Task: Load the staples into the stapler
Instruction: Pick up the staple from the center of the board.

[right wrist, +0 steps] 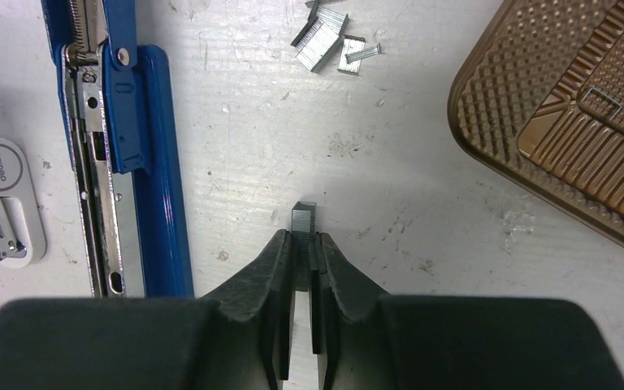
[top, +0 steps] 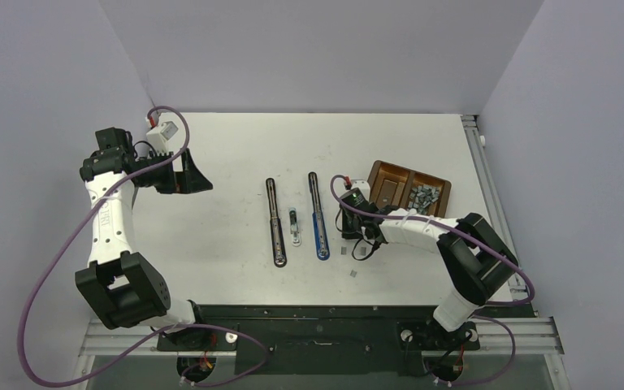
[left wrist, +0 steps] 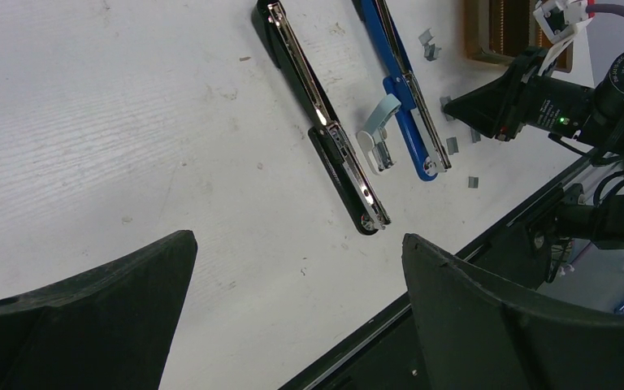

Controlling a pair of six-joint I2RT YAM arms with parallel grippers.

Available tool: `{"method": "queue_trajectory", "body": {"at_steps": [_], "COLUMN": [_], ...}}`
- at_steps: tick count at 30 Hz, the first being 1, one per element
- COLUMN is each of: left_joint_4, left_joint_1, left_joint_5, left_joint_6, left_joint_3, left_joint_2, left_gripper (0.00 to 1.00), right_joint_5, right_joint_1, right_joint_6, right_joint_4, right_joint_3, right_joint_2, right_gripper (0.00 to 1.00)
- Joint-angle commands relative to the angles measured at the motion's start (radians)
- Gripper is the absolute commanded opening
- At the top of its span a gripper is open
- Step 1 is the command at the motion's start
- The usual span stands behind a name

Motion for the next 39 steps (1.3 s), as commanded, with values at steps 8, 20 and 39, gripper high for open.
{"method": "queue_trajectory", "body": {"at_steps": [8, 20, 39], "left_joint_4": [0.012, 0.056, 0.335], "left_joint_1": [0.001, -0.158, -0.927], "left_joint_5": [0.063, 0.209, -0.212], "left_joint_6": [0.044, 0.57, 1.143], "left_joint_3": [0.037, -0.03, -0.368], "left_joint_2": [-0.058, -0.22, -0.401], "left_gripper": [0.96, 0.96, 0.96], "right_joint_5": [-0.188, -0.79, -1.207], "right_joint_1": [-0.089, -0.178, -0.07], "right_joint_6": [0.019, 0.068, 0.328], "right_joint_4": [0.047, 0.155, 0.564], "right_joint_3": [0.022, 0.076, -0.032], "right_joint_2": [-0.082, -0.186, -0.119], "right_gripper": [0.09, 0.09, 0.11]}}
